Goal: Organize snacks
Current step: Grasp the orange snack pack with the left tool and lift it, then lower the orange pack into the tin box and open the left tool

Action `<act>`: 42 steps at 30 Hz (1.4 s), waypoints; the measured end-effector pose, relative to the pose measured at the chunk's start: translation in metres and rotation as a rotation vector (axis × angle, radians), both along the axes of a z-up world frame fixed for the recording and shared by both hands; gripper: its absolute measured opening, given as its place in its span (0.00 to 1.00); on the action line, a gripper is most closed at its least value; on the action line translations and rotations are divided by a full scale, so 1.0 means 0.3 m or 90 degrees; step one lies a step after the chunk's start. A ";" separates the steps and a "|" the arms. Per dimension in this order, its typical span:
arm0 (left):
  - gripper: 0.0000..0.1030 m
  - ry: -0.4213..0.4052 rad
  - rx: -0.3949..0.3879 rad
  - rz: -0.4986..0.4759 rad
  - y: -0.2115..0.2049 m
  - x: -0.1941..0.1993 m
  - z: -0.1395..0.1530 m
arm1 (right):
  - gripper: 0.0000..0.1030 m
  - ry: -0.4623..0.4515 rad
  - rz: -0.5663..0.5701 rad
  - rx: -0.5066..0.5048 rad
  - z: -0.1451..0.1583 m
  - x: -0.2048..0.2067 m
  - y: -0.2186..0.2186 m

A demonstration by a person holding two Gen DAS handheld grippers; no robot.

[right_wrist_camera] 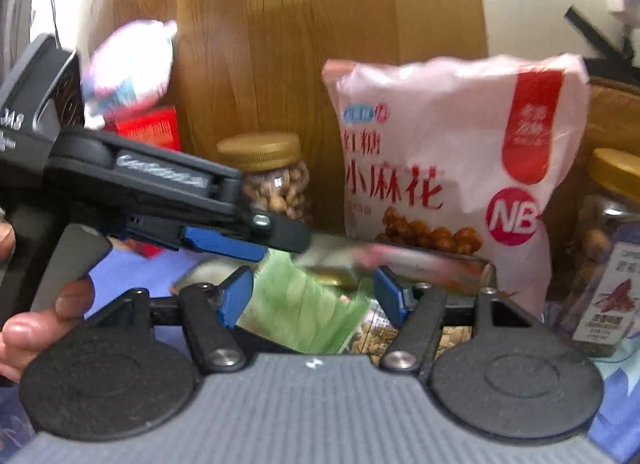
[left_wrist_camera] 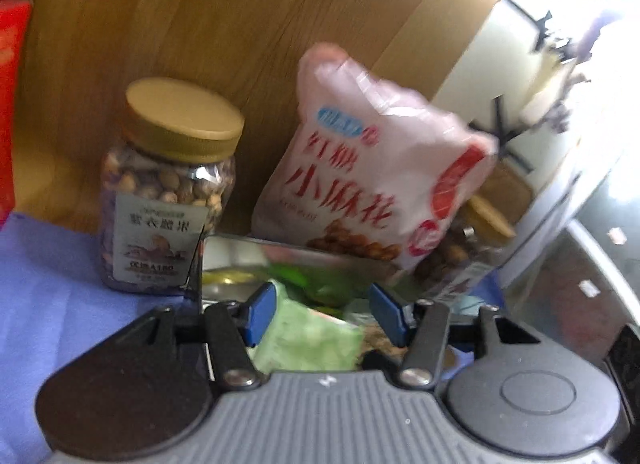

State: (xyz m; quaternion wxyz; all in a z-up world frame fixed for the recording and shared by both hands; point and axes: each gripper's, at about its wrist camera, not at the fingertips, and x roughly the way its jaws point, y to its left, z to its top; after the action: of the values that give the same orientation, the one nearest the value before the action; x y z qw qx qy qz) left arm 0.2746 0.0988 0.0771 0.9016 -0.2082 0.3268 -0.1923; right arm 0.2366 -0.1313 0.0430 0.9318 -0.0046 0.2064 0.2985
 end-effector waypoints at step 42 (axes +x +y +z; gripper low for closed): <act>0.43 0.168 -0.158 -0.093 -0.200 -0.260 -0.154 | 0.39 0.119 -0.042 0.108 -0.110 -0.370 -0.241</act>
State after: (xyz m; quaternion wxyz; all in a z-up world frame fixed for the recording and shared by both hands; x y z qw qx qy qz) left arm 0.1966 0.0387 0.0308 0.8022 -0.3170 0.4299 -0.2669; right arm 0.1254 -0.2036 0.0098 0.9149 0.1089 0.2661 0.2834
